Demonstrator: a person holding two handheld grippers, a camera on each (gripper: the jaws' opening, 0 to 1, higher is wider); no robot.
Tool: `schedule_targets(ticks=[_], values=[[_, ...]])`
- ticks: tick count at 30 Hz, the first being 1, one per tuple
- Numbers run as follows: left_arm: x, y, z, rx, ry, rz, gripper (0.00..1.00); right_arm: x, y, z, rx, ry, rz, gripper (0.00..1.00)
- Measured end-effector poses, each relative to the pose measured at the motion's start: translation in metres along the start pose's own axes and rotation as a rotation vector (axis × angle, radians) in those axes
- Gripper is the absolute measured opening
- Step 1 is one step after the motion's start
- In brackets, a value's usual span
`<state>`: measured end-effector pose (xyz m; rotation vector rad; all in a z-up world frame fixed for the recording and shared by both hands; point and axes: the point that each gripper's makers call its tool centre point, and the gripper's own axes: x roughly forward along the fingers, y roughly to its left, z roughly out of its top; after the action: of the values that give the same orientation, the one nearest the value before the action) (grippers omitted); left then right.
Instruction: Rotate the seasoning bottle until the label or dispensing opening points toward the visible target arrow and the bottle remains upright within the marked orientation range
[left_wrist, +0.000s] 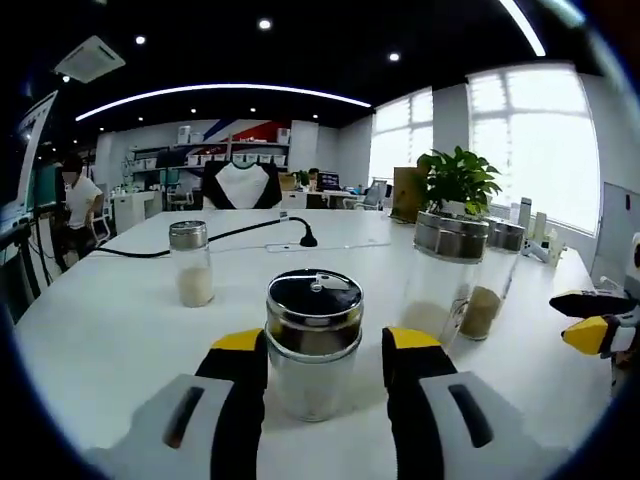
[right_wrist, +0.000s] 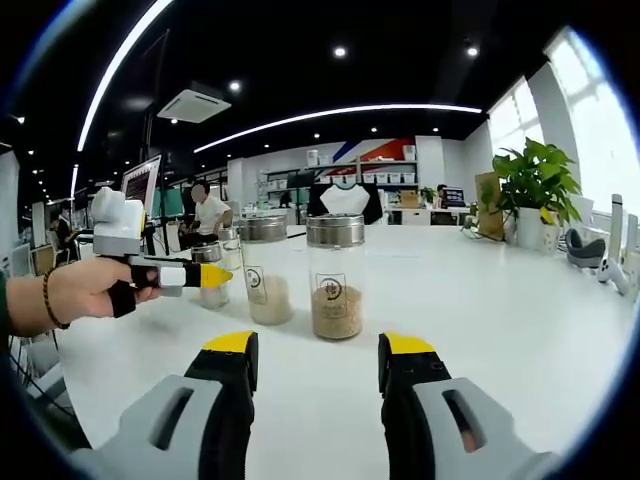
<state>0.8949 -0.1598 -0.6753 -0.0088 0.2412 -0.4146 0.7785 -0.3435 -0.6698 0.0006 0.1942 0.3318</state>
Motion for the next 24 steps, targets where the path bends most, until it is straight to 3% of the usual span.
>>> schedule_targets(ticks=[6,24], values=[[0.0030,0.0032,0.0006,-0.002,0.004,0.006,0.38,-0.0004,-0.0016,-0.0001,0.002,0.002,-0.004,0.48],[0.0031,0.0006,0.0014,0.018,-0.003,-0.035,0.38,-0.0008,-0.0030,0.0002,0.002,0.000,-0.007,0.48]])
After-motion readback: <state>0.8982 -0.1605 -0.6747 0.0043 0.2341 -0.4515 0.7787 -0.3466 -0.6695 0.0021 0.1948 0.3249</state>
